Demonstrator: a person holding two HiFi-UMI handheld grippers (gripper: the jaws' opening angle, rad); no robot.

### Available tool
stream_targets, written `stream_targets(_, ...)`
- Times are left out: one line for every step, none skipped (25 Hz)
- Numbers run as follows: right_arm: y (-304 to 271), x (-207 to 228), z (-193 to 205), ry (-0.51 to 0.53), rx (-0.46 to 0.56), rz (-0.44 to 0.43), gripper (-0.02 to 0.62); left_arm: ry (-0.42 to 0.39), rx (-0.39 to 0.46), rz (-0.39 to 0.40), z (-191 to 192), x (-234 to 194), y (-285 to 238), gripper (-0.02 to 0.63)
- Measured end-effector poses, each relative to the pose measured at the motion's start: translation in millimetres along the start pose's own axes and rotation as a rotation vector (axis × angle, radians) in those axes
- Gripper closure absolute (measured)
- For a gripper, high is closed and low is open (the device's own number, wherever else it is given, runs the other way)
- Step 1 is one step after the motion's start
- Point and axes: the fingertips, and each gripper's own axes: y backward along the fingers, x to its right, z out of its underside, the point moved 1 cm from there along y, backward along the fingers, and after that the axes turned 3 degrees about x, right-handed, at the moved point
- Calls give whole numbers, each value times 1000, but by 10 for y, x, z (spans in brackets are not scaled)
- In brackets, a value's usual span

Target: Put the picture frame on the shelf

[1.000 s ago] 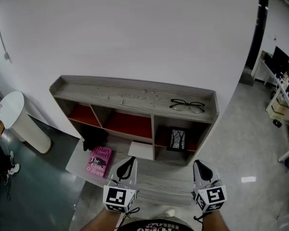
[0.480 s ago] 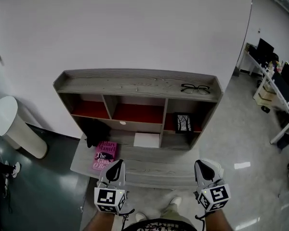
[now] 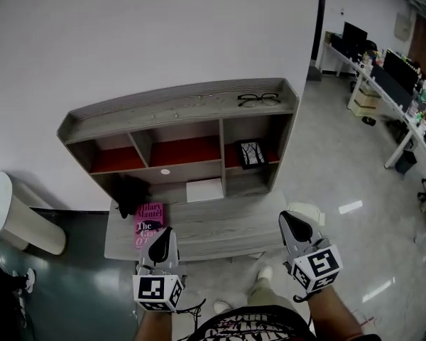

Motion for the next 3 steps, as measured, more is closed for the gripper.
stream_targets(5,-5,0,-4,0,1,569,5,-5,7,20,12,8,606)
stream_targets(12,-6,0,-8,0,1,569,12,-11,14,43,26,13,606)
stream_targets(20,-6,1,-11,0,3,569,19,-16,21,67,42,17,606)
